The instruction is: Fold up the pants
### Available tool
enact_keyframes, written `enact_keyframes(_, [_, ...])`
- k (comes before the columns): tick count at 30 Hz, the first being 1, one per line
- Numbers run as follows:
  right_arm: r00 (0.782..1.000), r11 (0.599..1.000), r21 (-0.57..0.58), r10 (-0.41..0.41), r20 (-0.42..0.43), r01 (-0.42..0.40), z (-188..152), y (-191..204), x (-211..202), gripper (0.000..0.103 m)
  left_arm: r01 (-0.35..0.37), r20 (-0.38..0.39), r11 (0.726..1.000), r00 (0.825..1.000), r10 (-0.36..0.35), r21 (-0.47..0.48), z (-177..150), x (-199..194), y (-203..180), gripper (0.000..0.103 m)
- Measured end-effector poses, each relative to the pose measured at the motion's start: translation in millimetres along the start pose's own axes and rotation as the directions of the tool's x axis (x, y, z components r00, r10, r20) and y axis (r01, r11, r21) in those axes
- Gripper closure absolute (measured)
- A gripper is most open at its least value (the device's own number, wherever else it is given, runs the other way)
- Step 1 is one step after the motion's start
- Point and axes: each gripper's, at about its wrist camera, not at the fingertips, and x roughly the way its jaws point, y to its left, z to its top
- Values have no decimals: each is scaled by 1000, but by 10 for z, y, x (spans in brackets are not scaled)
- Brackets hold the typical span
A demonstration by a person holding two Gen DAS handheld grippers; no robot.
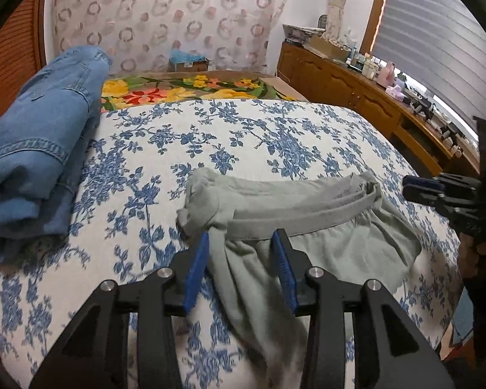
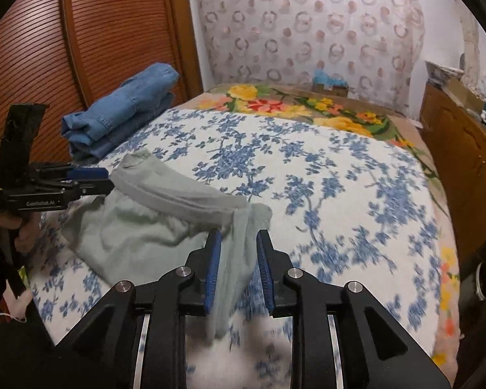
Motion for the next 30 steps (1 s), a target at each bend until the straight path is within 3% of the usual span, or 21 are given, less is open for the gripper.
enact_keyframes(7, [998,999,-34,29,-64,-32,104,-9,363,78,5,-44,1000,999,-5,1,-2,193,70,63])
enact_keyframes(12, [993,998,-34,57,-99,-60,90,-21,512,76,11,-13,1000,1000,-11,5,-7,125,47,64])
enact_keyframes(15, [992,997,-37,66,-104,-70,94,-16,543,75,21,30,1000,999,-22,23,10,31,17,68])
enact_keyframes(24, [991,996,-51,73,-112,-79,112,5,569,74,23,-10,999,1000,-22,34,24,127,0,69])
enact_keyframes(27, [991,995,-78,56,-125,-66,104,49,580,83,23,3,999,1000,-23,29,21,115,-10,85])
enact_keyframes(30, [991,994,-89,54,-125,-65,98,84,567,90,35,26,999,999,-35,8,28,51,4,93])
